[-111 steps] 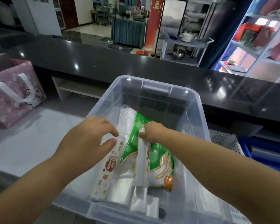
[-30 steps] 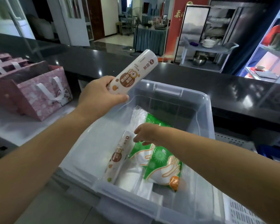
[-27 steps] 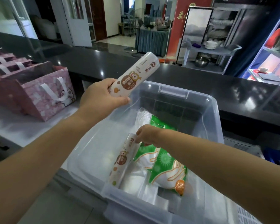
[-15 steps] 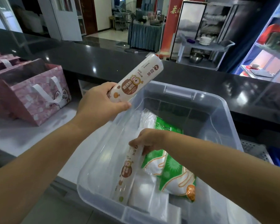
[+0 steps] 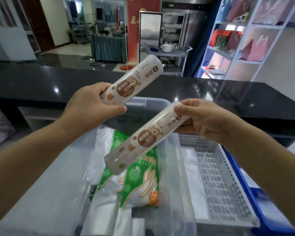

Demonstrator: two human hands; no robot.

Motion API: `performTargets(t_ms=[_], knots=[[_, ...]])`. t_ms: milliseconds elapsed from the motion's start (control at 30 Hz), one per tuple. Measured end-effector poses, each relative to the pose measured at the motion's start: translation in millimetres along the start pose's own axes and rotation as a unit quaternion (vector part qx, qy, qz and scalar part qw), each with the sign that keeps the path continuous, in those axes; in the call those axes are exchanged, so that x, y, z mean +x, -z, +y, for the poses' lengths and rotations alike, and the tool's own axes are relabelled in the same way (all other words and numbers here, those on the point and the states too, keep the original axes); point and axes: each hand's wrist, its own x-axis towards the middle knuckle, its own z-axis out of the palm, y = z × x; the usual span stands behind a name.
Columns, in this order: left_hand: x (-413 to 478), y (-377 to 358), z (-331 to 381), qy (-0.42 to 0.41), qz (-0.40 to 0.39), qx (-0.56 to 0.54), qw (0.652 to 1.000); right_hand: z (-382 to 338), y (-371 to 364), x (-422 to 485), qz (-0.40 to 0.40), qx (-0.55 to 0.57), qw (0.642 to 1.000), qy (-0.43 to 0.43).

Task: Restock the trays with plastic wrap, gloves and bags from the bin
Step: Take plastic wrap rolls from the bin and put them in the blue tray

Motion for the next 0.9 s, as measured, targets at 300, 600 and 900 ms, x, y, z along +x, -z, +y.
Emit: performTargets(t_ms=[300,600,900], knots=[[12.5,-161.4,157.0,-0.065,-0.092,-0.013,0.994,43.7,220.1,-143.1,0.221,0.117,0.968,0.02],[-19.6,-333.6,264.6,-0.036,-0.23,0.029,0.972,124.6,381.0,-240.5,0.383,0.196,0.901,-0.061],[-52.2,-413.7,235.5,0.034,-0.264,0.113,0.957,185.8,428.1,-247.7,0.417,0.25,0.863,-0.138]])
